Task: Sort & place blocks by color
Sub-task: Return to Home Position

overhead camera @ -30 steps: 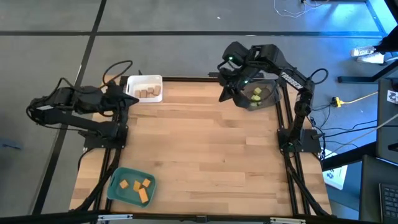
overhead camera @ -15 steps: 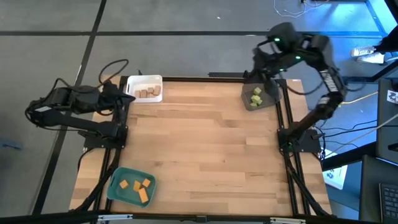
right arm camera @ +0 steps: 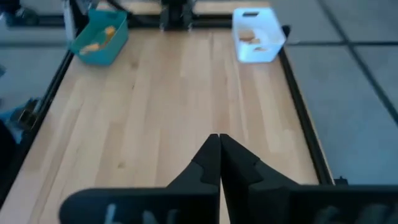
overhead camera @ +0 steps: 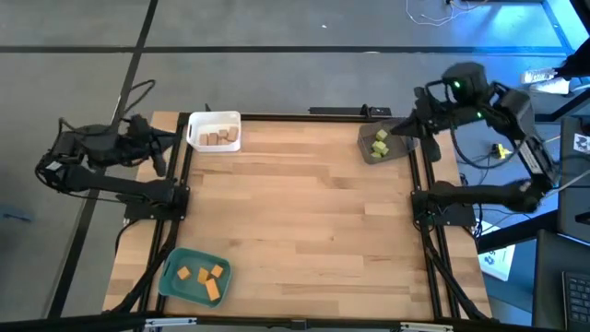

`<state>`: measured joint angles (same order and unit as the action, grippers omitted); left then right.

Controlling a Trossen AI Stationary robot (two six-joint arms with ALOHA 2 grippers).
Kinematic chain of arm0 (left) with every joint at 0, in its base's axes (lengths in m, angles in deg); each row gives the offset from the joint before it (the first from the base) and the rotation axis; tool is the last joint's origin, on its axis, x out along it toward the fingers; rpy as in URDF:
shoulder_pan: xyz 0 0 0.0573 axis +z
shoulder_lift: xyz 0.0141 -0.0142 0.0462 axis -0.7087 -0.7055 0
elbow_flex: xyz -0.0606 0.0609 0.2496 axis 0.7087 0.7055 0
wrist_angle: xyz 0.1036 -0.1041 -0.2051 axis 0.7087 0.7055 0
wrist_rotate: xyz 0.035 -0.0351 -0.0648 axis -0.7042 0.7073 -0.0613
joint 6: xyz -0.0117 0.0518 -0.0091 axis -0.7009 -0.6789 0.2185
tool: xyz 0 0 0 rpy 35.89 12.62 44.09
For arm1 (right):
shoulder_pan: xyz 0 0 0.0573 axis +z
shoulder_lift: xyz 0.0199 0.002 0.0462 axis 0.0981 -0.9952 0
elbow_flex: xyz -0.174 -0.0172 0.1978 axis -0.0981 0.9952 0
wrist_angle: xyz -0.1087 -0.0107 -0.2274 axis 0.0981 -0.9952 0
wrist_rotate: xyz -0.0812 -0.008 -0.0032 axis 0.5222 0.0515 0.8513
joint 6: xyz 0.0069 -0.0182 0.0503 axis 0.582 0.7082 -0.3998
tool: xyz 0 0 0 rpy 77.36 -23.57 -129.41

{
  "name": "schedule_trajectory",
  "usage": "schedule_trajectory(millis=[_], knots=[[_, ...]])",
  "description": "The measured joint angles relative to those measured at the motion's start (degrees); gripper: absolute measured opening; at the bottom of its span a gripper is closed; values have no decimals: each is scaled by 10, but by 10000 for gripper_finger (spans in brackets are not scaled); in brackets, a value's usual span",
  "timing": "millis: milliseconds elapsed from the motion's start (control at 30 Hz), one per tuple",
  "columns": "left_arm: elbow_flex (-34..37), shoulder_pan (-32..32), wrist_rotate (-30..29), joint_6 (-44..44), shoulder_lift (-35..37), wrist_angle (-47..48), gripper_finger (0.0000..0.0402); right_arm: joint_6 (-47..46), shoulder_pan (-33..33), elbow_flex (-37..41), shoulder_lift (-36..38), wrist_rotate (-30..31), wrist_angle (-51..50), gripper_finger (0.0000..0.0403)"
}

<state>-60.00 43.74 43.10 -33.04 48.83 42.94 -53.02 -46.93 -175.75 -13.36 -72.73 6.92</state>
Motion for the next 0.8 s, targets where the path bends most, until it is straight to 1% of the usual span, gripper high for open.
schedule_trajectory(millis=[200, 367, 467, 567, 633, 700, 800], knots=[[1, 0, -3, 0, 68, 0, 0, -51, -38, 183, 141, -8, 137, 1], [14, 0, -13, 1, 138, -5, 0, -118, -55, 301, 235, -15, 245, 1], [27, 0, -16, 0, 180, -4, 0, -161, -56, 360, 274, -40, 310, 1], [40, 0, -13, -5, 218, -1, 0, -215, -56, 416, 307, -54, 396, 1], [44, 0, -12, -13, 220, 2, 0, -251, -56, 457, 324, -58, 477, 1], [35, -1, -7, -16, 217, 41, 0, -287, -56, 503, 336, -59, 572, 1], [29, 0, -10, -28, 219, 30, 0, -330, -56, 565, 347, -67, 694, 1]])
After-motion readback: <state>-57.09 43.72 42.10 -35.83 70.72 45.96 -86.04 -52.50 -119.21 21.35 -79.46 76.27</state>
